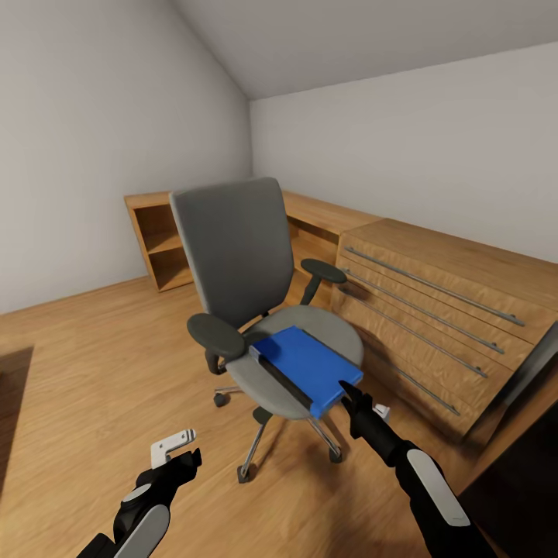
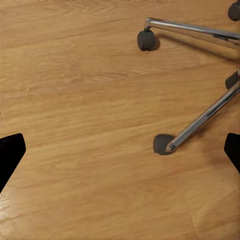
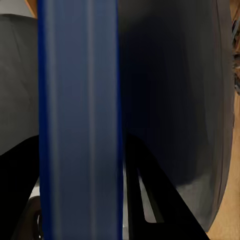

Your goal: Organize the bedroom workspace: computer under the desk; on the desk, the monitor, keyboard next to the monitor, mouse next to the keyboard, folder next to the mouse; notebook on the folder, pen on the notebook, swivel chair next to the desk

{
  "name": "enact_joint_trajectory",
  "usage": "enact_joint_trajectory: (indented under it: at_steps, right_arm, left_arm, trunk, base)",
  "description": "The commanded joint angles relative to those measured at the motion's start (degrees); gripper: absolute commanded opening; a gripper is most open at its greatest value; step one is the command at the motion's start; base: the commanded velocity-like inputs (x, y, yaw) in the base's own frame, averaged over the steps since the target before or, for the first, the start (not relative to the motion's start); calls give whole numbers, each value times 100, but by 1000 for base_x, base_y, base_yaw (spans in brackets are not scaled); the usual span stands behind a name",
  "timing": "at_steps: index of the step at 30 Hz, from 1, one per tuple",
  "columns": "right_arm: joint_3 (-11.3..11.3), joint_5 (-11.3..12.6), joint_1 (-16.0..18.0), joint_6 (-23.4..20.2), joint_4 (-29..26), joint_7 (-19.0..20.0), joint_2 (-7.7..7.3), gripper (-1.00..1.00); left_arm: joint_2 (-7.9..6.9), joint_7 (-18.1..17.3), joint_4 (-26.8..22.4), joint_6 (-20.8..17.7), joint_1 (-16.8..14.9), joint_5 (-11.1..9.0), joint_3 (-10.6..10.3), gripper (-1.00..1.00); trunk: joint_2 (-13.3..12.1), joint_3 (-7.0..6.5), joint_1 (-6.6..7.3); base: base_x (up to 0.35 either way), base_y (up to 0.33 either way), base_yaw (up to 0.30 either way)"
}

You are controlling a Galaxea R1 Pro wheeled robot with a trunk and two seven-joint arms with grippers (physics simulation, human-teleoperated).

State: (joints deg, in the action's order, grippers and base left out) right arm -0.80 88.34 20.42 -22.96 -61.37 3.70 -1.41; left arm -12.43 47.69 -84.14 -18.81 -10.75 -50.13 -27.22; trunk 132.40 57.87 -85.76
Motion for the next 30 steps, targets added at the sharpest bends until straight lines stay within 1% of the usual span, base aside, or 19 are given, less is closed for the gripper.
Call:
enact_joint_trajectory:
  at_steps: [1,18,22,26,30]
  right_arm:
    - [-8,26,1,-6,2,8,-6,-100]
    - [13,8,-3,2,-29,46,-27,-100]
    - [19,8,-3,2,-41,66,-34,-100]
    - [23,8,-3,12,-58,96,-103,-100]
    - [31,4,-3,38,-168,274,-161,-100]
  left_arm:
    - [-5,40,-8,-18,-6,-23,-12,100]
    - [-5,47,-6,-18,-6,-18,-12,100]
    - [-5,47,-6,-18,-6,-22,-12,100]
    - [2,47,0,-18,-6,-23,-12,100]
    - [13,47,17,-18,-6,-23,-19,100]
  trunk:
    - [-39,-13,24]
    - [-721,-319,397]
    - [-882,-390,485]
    - [-1042,-462,573]
    - [-1202,-534,660]
  base:
    - [0,0,0]
    - [-1,0,0]
    - [-229,0,0]
    - [-321,0,0]
    - [-337,0,0]
